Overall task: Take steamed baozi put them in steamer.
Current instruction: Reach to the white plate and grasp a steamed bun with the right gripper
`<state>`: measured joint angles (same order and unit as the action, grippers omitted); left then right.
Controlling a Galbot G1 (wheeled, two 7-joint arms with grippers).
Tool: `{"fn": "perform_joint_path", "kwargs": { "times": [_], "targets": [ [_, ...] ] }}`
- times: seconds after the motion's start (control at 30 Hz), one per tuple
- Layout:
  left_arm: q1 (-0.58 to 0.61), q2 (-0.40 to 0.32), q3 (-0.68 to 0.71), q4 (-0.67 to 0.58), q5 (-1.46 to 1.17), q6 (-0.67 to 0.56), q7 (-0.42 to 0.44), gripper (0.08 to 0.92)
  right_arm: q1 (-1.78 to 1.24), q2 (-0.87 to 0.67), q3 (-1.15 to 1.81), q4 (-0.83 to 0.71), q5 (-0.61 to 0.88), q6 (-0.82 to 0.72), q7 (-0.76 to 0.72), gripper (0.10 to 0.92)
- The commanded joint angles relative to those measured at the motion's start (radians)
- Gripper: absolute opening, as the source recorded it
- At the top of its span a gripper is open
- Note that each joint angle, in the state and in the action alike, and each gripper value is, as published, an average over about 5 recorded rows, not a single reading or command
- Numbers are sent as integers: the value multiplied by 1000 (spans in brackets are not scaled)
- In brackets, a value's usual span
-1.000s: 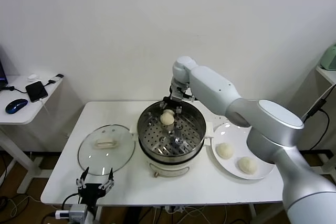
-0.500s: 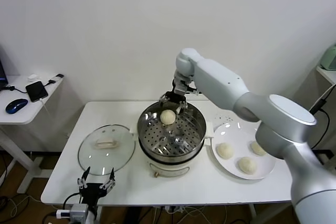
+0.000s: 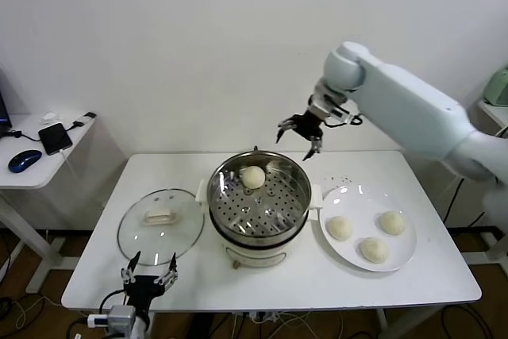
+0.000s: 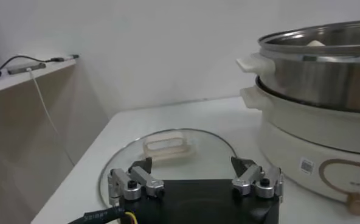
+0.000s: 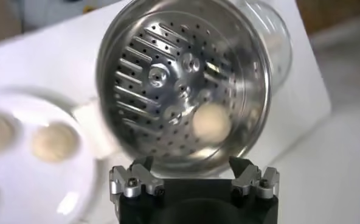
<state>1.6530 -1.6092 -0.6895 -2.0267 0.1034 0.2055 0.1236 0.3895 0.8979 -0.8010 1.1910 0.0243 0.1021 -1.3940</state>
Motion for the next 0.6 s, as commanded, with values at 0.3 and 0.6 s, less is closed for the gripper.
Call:
{"fn": "perform_joint_path", "kwargs": {
  "times": [0.3, 0.6],
  "targets": [
    [15, 21, -7, -30, -36, 16, 8, 823, -320, -306, 143, 241, -43, -556, 37, 823],
    [33, 21, -8, -34, -28, 17, 9, 823, -523, -205, 258, 161, -227, -424, 61, 823]
  ]
}}
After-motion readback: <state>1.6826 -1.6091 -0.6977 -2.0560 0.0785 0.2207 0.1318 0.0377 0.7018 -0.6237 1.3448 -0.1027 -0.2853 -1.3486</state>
